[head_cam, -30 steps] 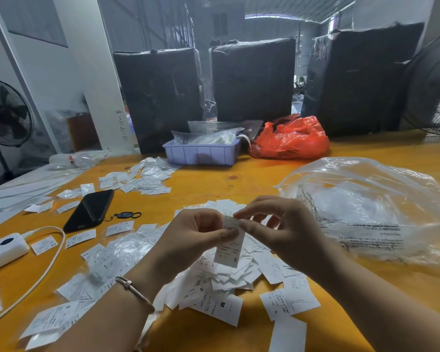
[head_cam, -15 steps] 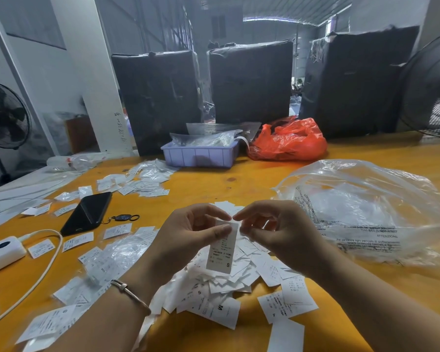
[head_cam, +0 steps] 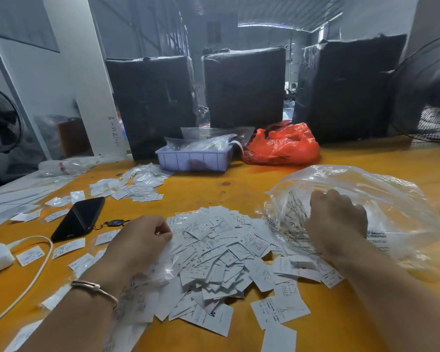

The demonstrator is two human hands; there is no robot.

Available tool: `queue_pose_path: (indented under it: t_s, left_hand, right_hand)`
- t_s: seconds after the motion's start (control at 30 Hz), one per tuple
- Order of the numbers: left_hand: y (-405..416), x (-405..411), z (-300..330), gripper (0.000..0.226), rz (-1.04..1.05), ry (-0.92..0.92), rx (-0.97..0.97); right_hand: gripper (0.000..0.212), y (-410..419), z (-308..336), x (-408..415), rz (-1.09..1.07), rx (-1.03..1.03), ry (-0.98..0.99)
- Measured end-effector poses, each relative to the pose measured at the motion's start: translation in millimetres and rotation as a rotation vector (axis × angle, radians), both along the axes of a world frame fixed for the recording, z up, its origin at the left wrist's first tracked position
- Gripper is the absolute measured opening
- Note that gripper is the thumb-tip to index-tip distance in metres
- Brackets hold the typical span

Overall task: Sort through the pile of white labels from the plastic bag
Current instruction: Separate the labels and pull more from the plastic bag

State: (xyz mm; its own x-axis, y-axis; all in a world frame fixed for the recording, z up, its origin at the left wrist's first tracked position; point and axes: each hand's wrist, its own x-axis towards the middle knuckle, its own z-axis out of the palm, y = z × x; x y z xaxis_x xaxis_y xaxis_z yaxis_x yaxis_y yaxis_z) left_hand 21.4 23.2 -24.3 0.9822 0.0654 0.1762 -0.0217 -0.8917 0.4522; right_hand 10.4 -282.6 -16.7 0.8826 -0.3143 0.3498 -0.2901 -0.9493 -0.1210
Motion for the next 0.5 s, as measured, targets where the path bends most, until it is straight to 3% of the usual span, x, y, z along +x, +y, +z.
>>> queue_pose_path:
  t_s: [0.07, 0.23, 0.5]
  left_hand:
    - [2.9, 0.6, 0.1, 0.015, 0.038, 0.082, 0.079]
    - [1.1, -2.2, 3.2, 0.014, 0.055, 0.162, 0.099]
    - [-9.5, -6.3, 2.8, 0.022, 0.072, 0.041, 0.075]
  right_hand:
    - [0.033, -2.8, -3.1, 2.0, -0.029, -0.002, 0.059]
    - [0.027, -6.3, -10.5, 4.8, -0.026, -0.031, 0.144]
    - [0.023, -9.3, -14.3, 11.6, -0.018, -0.043, 0.087]
